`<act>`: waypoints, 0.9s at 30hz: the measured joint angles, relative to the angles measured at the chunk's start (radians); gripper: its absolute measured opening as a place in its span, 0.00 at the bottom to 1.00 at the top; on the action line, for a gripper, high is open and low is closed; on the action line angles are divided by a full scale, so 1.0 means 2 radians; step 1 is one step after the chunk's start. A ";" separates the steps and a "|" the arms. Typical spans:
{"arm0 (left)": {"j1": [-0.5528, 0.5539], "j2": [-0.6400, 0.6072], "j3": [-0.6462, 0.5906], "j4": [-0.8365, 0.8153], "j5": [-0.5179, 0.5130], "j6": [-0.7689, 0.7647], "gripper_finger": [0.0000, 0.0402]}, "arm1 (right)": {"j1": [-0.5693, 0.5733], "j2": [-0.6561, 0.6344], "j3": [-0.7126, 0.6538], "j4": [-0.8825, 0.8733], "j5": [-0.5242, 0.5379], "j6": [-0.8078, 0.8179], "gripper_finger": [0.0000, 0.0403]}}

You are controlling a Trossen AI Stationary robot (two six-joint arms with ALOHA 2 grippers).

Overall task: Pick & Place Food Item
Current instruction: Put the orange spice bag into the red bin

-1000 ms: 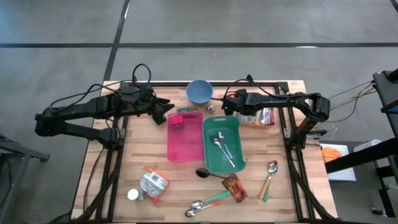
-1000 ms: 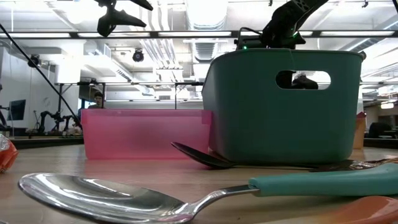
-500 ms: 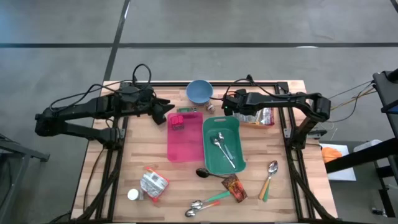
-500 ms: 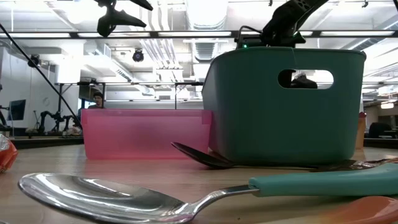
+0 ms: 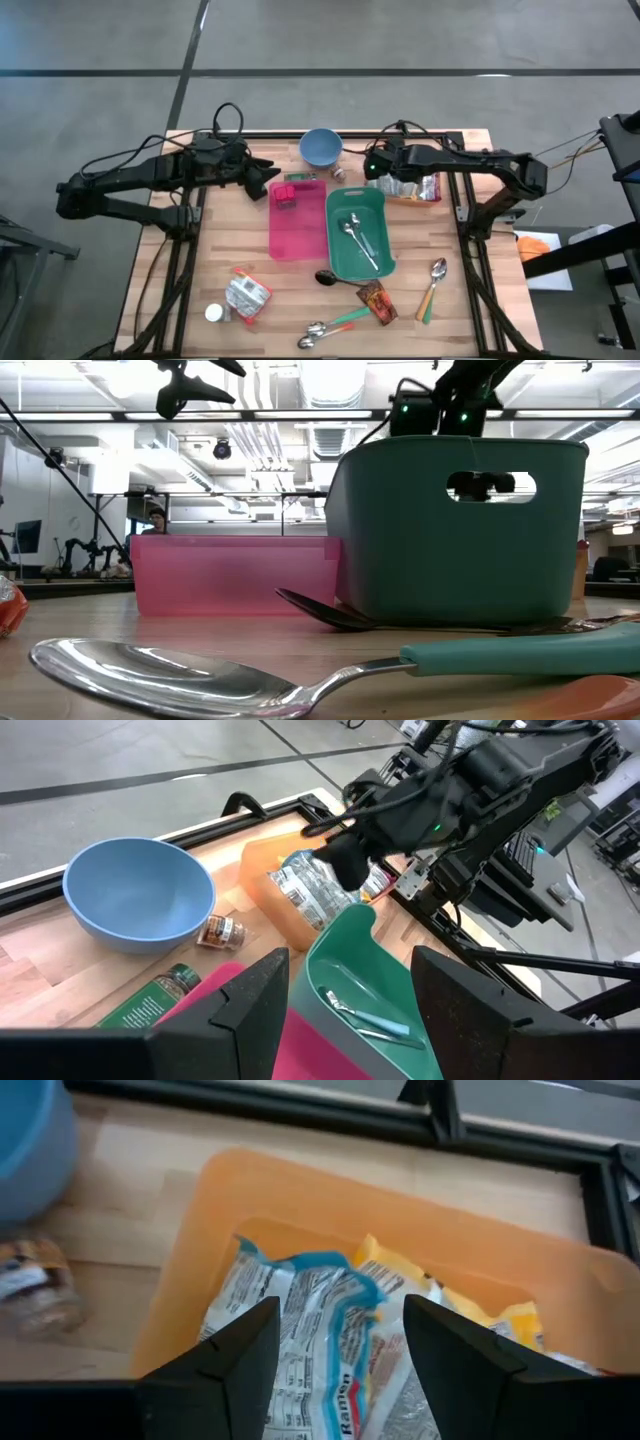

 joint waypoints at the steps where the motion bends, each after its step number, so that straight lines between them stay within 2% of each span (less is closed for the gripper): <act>1: 0.000 0.000 0.000 0.000 0.000 0.000 0.53 | 0.000 -0.010 0.000 0.000 0.000 -0.001 0.52; 6: 0.000 0.000 0.000 0.000 0.000 0.000 0.53 | 0.001 -0.057 0.000 0.000 -0.012 -0.027 0.52; 16: 0.000 0.000 0.000 0.000 0.004 0.001 0.53 | 0.016 -0.155 0.000 -0.038 -0.149 -0.044 0.52; 22: 0.000 0.000 0.000 -0.001 0.004 0.004 0.53 | 0.059 -0.190 0.000 -0.067 -0.224 -0.037 0.52; 27: 0.000 0.000 0.000 -0.001 0.004 0.006 0.53 | 0.119 -0.199 -0.001 -0.067 -0.245 -0.010 0.52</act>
